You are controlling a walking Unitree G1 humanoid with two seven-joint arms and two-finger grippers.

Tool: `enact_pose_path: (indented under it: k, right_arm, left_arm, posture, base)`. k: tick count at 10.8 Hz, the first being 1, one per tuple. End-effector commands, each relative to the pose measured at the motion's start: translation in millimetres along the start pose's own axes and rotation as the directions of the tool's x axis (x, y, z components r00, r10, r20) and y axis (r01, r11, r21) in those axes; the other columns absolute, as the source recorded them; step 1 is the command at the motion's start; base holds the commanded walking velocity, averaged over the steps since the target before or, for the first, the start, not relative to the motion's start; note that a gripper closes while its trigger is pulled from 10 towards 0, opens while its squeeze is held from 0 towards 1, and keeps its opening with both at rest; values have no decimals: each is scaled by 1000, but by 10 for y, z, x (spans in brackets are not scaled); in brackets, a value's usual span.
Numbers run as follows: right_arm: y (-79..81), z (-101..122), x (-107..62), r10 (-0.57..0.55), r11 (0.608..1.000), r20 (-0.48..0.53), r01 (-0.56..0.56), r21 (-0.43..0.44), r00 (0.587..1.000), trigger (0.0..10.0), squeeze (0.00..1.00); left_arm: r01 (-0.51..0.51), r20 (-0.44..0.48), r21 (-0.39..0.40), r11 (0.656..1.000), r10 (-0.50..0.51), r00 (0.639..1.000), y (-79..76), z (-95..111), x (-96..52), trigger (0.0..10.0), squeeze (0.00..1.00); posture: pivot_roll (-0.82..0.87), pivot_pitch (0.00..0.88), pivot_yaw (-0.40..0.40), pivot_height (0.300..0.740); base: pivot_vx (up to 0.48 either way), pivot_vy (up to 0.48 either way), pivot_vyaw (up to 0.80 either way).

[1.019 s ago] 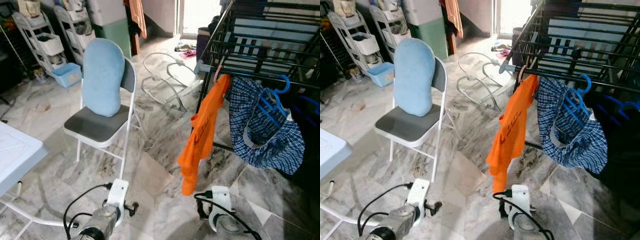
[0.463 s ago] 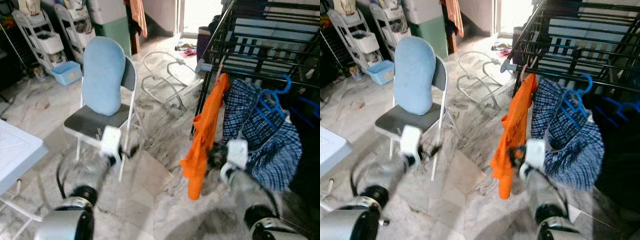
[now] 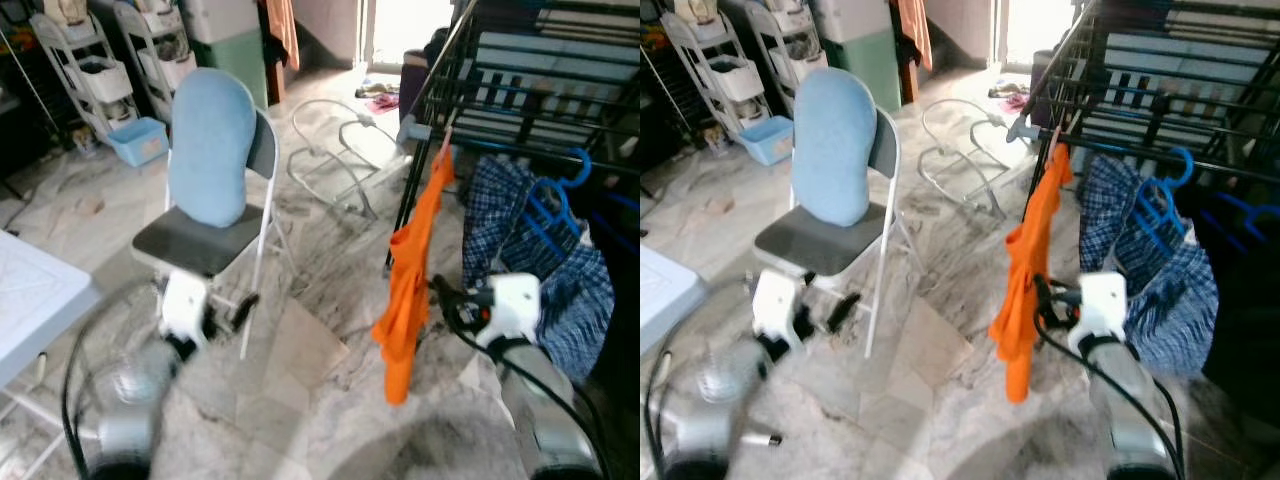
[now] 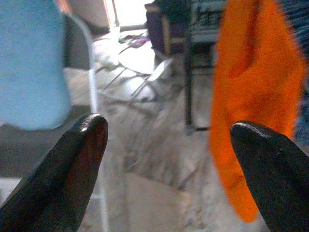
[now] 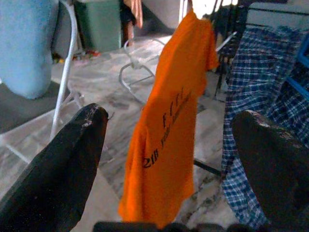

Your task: Hang hanger

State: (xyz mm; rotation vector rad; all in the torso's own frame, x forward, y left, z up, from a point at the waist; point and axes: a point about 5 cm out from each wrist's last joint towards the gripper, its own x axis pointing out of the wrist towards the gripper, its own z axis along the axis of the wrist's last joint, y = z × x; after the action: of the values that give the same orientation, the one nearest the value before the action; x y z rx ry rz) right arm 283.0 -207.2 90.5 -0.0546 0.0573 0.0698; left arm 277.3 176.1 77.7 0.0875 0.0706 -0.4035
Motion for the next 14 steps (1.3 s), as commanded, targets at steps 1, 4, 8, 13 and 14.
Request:
enact_pose_path:
  k: [1, 4, 8, 13, 14]
  right_arm:
    - [33, 89, -24, -7, 1000, 24, 7, 9, 1000, 10000, 0]
    - [149, -17, -184, -90, 989, -48, 95, 112, 995, 10000, 0]
    - [379, 17, -179, 39, 998, -76, -35, 57, 996, 10000, 0]
    - [451, -87, -279, -64, 990, -112, 77, 115, 992, 10000, 0]
    - [505, -86, -274, -56, 989, -92, 68, 133, 994, 10000, 0]
  left_arm:
    - [-19, 34, 21, 1000, 18, 999, -17, 99, -36, 10000, 0]
    - [-130, 16, 44, 991, 130, 991, -78, 94, -166, 10000, 0]
    - [78, -43, 125, 989, -73, 996, -3, 91, -118, 10000, 0]
    - [-75, -36, 99, 992, 79, 996, -46, -167, -91, 10000, 0]
    - [-47, -50, 114, 992, 53, 997, -68, -256, -119, 10000, 0]
  posture:
    - [-112, 0, 73, 740]
    - [-64, 0, 43, 740]
    - [-56, 0, 19, 740]
    - [-59, 0, 72, 740]
    - [-57, 0, 69, 740]
  base:
    - [0, 0, 0]
    - [0, 0, 0]
    - [0, 0, 0]
    - [0, 0, 0]
    - [0, 0, 0]
